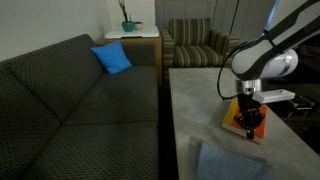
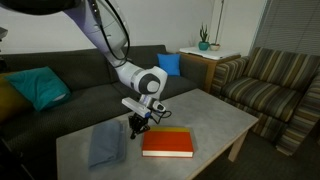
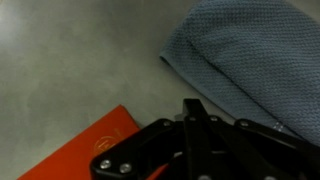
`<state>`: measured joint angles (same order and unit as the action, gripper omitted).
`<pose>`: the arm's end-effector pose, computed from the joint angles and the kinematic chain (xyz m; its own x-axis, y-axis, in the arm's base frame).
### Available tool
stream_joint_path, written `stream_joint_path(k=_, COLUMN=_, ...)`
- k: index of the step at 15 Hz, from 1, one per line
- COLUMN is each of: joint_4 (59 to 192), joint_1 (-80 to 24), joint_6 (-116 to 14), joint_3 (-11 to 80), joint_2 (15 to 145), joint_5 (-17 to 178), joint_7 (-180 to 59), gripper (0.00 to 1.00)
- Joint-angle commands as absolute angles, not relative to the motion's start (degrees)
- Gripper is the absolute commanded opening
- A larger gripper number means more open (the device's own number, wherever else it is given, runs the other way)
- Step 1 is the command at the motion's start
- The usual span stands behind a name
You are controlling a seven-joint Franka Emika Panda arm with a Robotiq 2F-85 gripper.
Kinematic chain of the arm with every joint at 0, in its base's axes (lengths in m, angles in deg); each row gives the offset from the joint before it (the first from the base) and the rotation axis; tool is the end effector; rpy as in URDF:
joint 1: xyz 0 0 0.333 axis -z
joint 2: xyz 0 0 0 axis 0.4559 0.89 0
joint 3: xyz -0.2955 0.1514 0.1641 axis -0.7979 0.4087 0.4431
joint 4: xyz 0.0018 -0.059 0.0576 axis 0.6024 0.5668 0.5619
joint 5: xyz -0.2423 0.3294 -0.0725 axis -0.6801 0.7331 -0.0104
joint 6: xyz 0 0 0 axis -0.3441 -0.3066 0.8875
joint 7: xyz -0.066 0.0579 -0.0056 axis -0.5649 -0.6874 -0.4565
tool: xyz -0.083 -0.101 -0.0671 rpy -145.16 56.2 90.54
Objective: Move the book backward slightly
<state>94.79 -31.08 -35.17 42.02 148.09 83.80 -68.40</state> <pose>0.6785 0.0799 -0.1746 0.8775 0.1461 -0.4567 0.1188 -0.9890 -0.0882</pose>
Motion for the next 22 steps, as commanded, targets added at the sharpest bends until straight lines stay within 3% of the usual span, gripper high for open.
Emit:
stream_joint_path(k=1, joint_4=92.2, joint_1=-32.2, joint_6=-32.0, joint_3=42.5, joint_2=148.1, joint_5=83.1, joint_7=-70.1, gripper=0.0)
stream_joint_path(k=22, joint_4=88.1, joint_1=-33.3, joint_6=-30.6, joint_3=44.1, joint_2=148.0, joint_5=85.4, joint_7=-68.1, gripper=0.01)
